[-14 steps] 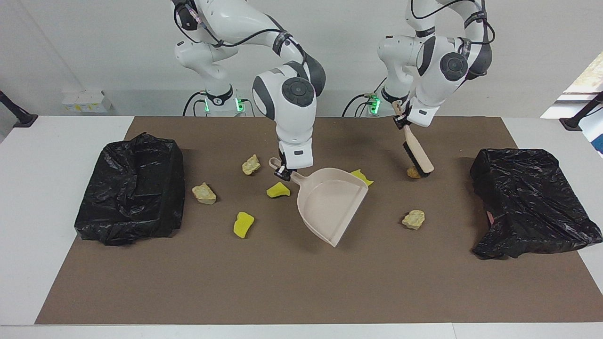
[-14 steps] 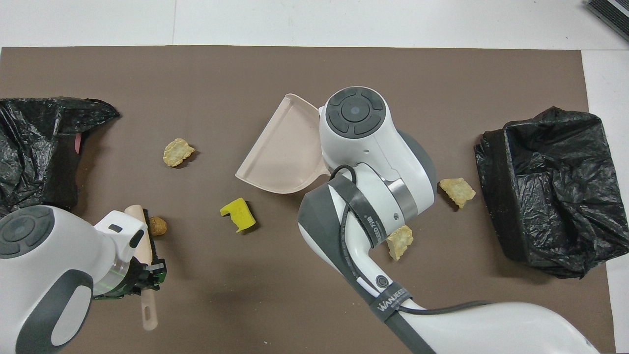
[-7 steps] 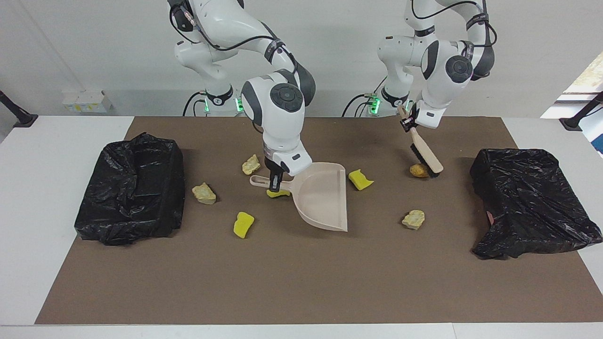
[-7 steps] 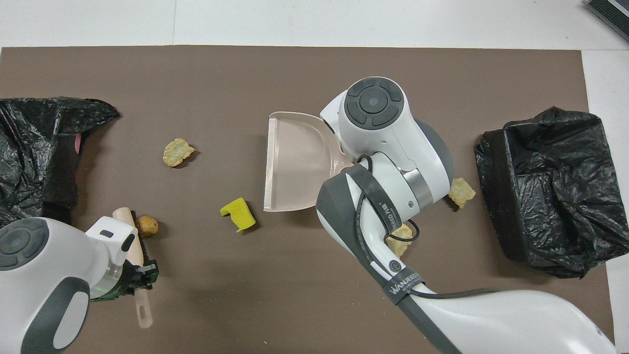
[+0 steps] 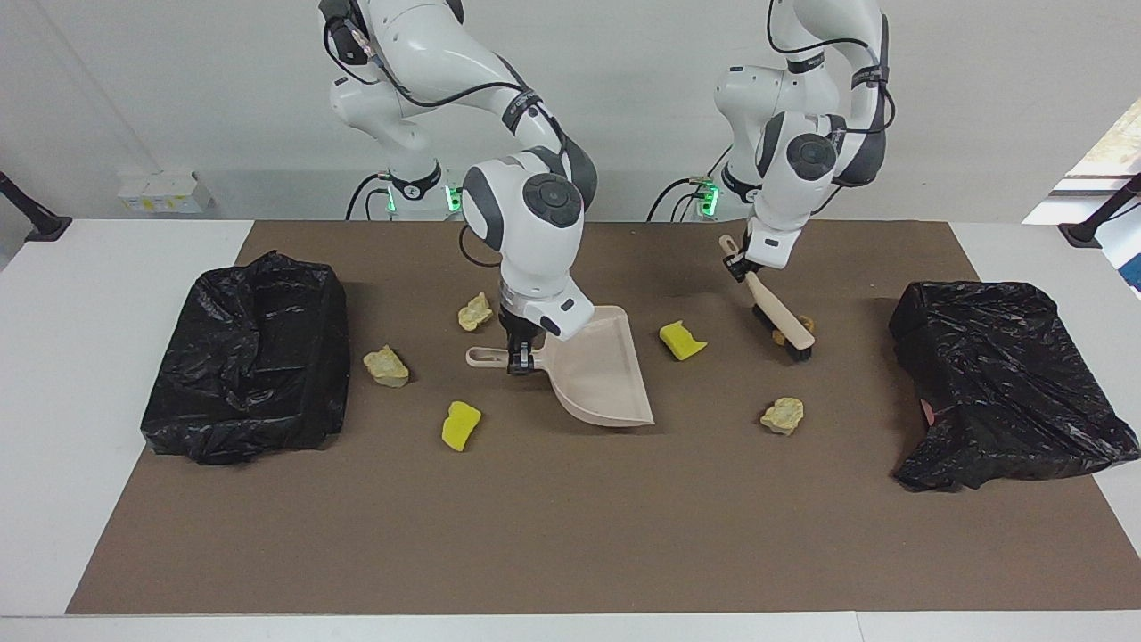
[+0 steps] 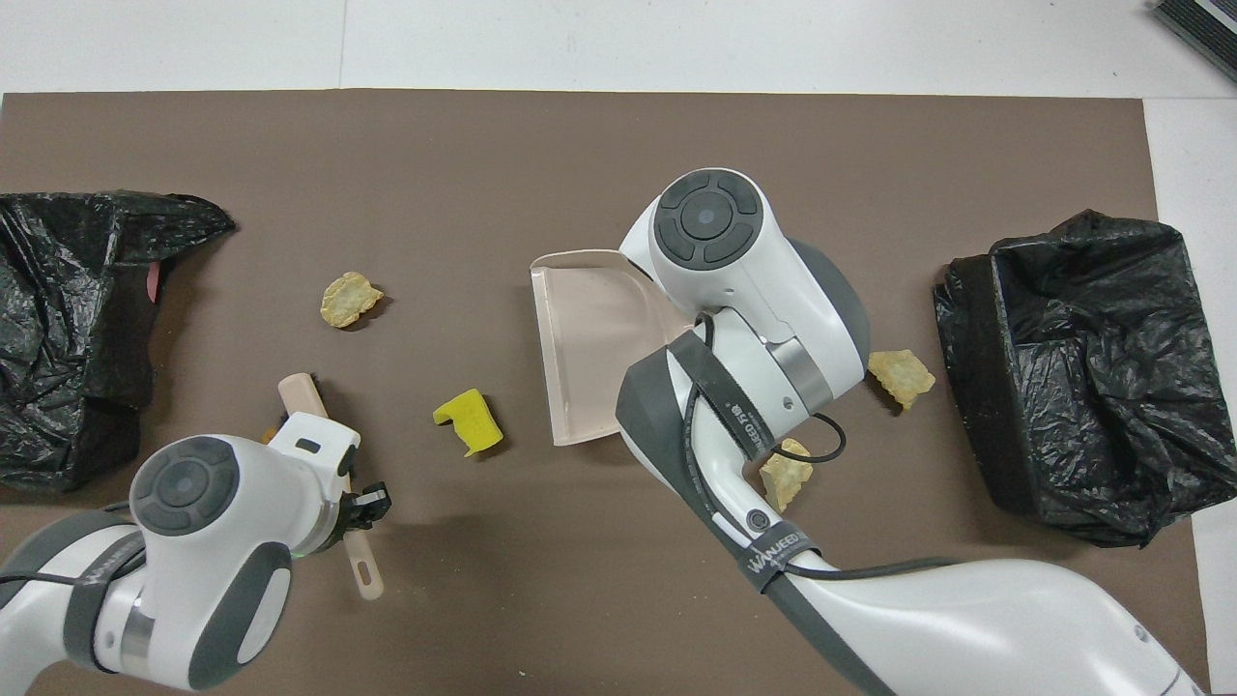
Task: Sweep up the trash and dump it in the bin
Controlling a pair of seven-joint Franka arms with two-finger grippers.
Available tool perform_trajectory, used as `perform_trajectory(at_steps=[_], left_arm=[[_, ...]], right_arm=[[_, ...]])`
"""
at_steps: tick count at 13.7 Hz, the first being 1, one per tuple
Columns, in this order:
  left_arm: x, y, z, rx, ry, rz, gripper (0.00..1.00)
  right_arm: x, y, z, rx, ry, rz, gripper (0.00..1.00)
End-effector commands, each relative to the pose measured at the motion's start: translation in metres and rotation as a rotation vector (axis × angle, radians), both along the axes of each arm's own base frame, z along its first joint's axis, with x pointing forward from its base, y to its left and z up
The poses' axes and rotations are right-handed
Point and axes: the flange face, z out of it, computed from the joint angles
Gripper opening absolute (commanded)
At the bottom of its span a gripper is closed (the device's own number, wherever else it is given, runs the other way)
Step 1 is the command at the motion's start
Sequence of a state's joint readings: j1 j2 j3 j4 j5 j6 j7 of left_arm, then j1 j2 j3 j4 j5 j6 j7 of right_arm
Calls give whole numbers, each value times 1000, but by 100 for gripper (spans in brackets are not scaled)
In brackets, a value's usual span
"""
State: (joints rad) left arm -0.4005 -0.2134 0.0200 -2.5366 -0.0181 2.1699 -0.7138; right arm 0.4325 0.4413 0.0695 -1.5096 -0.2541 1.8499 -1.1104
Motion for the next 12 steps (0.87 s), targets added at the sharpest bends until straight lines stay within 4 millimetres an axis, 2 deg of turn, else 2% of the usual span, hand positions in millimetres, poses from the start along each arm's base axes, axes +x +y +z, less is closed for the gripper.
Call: perform_trajectory(at_steps=[1, 2, 4, 5, 7, 8, 9, 11, 12], left_arm=[[12, -53, 11, 20, -4, -16, 0], [18, -63, 20, 30, 6, -2, 0], [30, -60, 44, 34, 15, 6, 0], [35, -52, 58, 41, 37, 12, 0], [35, -20, 72, 43, 82, -4, 0], [30, -10, 74, 48, 106, -4, 0], [20, -1, 68, 54, 126, 9, 0], [-7, 9, 57, 56, 133, 14, 0], [-17, 14, 53, 54, 134, 22, 0]], right_arm=[[-9, -2, -8, -37, -6, 57, 0], [-13, 4, -12, -46, -2, 69, 0], [-17, 9, -19, -49, -7, 80, 0], [-18, 10, -23, -40, -14, 86, 0], [-20, 10, -26, -37, -16, 89, 0], [-20, 10, -26, -38, -15, 89, 0], [-21, 10, -27, -39, -12, 87, 0], [-26, 10, -32, -49, -5, 49, 0], [-33, 20, -36, -52, -9, 32, 0]])
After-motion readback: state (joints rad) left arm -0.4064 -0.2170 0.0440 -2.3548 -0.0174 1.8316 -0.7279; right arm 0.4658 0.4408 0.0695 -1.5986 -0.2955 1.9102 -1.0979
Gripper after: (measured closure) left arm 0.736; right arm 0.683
